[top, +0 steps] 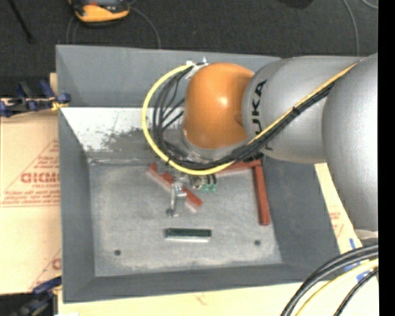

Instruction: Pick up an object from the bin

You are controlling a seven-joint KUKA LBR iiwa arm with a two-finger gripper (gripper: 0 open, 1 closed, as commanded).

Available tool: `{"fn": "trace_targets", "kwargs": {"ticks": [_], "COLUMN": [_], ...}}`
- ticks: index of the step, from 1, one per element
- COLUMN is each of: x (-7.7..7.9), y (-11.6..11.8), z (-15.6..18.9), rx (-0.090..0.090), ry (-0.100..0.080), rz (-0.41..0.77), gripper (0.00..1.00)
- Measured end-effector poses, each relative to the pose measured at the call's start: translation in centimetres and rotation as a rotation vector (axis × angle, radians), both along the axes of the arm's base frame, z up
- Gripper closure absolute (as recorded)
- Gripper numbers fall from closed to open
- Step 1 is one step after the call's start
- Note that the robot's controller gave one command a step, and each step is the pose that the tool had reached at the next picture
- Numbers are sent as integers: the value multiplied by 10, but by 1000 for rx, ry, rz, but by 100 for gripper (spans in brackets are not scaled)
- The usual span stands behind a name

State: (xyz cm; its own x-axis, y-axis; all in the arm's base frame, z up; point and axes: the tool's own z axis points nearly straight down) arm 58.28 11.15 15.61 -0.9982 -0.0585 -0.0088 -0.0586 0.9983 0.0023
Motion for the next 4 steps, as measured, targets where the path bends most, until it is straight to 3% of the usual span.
{"fn": "trace_targets", "kwargs": {"ticks": [1, 2, 3, 4], "x": [-24, -62, -62, -80], "y": [-56, -43, -43, -58], "z": [-47, -85, -85, 76], "rx": [-5, -3, -2, -6], "ry": [3, 5, 6, -1], "rz": [158, 295, 294, 486], "gripper": [0, 100, 100, 100]}}
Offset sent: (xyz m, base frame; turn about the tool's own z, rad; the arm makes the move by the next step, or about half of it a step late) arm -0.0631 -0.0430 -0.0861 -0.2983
